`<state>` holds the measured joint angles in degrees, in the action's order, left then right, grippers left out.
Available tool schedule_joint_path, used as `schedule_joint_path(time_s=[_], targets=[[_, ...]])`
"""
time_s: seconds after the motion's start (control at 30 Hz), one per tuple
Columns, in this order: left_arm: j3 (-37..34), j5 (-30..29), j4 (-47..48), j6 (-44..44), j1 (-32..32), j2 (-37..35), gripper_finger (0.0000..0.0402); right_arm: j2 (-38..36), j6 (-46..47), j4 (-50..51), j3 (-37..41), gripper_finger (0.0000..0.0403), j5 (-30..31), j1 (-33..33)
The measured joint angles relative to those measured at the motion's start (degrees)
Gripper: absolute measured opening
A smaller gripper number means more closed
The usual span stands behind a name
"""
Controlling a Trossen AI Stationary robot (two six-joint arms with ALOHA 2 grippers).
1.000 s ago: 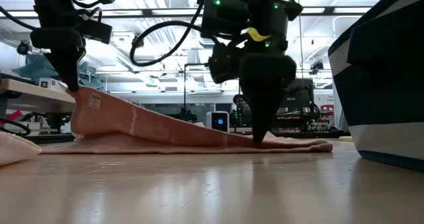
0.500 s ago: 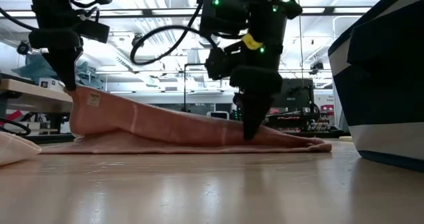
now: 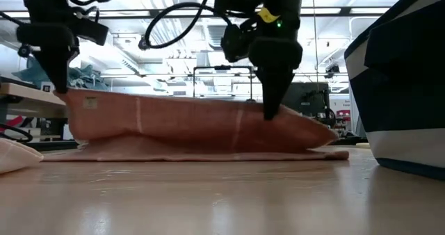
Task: Fold towel
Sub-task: Fold the brown towel
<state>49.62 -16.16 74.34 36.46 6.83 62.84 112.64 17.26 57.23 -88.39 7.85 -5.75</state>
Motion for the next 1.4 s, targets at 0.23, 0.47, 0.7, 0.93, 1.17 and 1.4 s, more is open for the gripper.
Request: schedule_joint_path(time_s=[0.23,0.47,0.7,0.93,1.17,1.4], targets=[[-0.53,11.47,-1.25,1.63,2.08,0.46,0.0000,-0.13,-1.35,1.02,-0.80,0.0001,-9.41,-0.68],[-1.39,15.28,-4.60,1.79,5.12,2.91,0.0000,-0.13,-1.41,0.99,-0.73,0.0001,-10.59,-1.35],[-1.44,18.16,-5.25,2.19,6.97,7.10,0.0000,-0.13,-1.84,0.16,-0.46,0.0000,-12.26,-1.54],[-1.46,18.60,-7.16,1.85,8.26,10.31,0.0001,-0.09,-2.12,-1.86,-0.05,0.0000,-12.98,-1.64],[-1.46,19.13,-7.17,2.15,8.50,11.14,0.0023,-0.06,-2.30,-3.60,-0.01,0.0040,-13.02,-2.10],[-1.46,20.39,-7.27,2.70,8.68,11.11,0.0022,-0.06,-2.13,-3.51,-0.01,0.0084,-12.98,-2.28]])
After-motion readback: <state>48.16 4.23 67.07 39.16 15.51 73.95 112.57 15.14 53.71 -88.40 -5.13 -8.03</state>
